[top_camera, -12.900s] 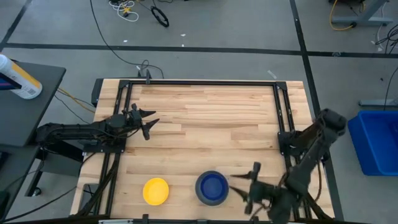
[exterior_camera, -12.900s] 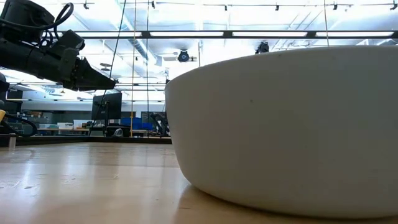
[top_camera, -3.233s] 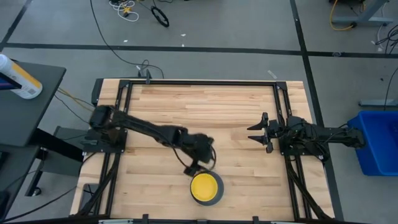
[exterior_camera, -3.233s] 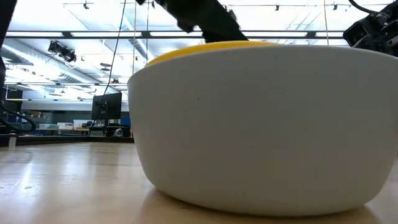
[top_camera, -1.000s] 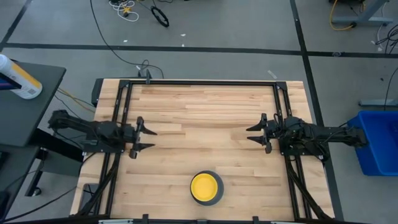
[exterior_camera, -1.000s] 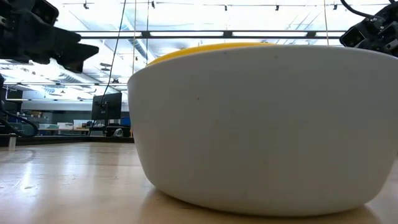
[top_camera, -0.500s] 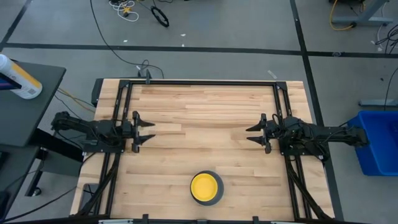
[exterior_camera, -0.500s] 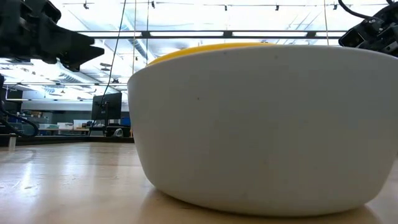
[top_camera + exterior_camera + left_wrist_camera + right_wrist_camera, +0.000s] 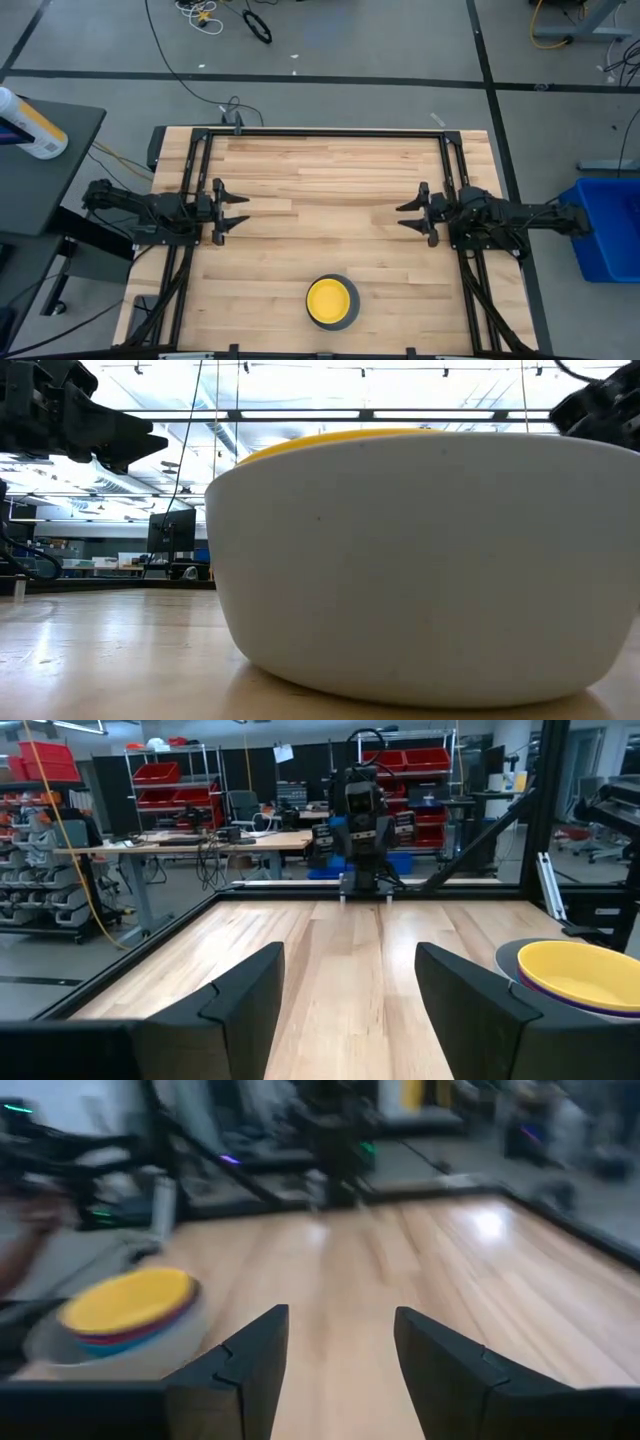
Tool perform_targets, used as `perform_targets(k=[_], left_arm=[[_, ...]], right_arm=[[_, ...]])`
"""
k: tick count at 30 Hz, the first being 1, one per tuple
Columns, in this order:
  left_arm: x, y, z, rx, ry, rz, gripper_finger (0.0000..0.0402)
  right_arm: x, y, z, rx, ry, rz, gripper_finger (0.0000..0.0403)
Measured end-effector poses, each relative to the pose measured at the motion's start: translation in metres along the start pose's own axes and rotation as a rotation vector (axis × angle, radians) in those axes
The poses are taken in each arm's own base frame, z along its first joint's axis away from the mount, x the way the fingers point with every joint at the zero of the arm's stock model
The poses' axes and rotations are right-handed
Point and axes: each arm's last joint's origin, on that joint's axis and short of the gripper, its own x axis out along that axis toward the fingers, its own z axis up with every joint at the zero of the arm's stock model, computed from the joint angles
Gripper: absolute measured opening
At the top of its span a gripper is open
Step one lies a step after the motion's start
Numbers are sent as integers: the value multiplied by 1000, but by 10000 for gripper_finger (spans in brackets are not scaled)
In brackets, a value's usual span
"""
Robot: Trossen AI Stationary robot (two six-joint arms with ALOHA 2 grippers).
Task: Nest bowls inside each other
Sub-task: Return to Home Position
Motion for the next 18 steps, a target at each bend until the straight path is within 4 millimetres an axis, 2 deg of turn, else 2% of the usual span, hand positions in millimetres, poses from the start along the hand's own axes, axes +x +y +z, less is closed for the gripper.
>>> perform_targets(k=[6,12,18], left_arm=[[0,0,0,-3,2,-5,234],[2,-1,-3,-18,36,-14,234],[4,-3,-6,-25,72,-13,234]], right_arm=[[-8,8,10,-110,-123,236,197],[-13,6,12,-129,-139,144,191],[-13,0,8,-101,-107,-69,188]])
